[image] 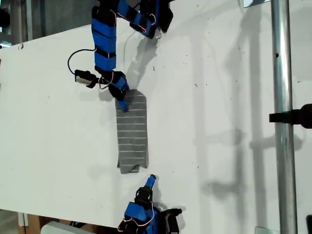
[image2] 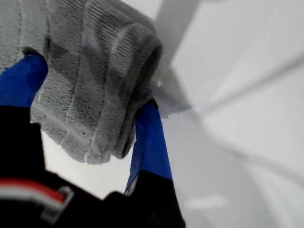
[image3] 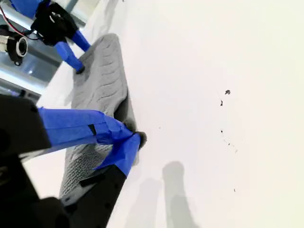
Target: Grasp corners of a towel and fold twice.
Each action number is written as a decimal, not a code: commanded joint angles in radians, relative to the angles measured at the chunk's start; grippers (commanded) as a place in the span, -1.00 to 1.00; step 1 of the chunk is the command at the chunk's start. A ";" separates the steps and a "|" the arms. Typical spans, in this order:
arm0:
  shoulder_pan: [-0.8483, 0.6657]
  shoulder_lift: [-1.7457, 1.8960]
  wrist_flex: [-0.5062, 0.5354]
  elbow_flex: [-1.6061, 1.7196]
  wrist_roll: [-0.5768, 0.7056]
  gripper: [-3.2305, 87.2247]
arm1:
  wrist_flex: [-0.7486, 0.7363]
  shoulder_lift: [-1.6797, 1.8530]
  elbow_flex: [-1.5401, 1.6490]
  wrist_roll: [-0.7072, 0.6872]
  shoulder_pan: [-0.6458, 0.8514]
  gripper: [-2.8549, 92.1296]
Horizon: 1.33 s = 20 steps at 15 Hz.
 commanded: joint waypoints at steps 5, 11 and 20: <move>0.009 0.003 0.011 0.006 -0.017 -0.99 | 0.029 -0.092 -0.183 0.015 -0.103 -0.94; -0.002 0.003 0.008 0.006 0.011 -0.99 | 0.733 0.936 0.278 0.081 -0.044 -0.94; -0.002 0.003 0.009 0.006 0.020 -0.99 | 0.273 0.624 -0.032 0.060 -0.213 -0.94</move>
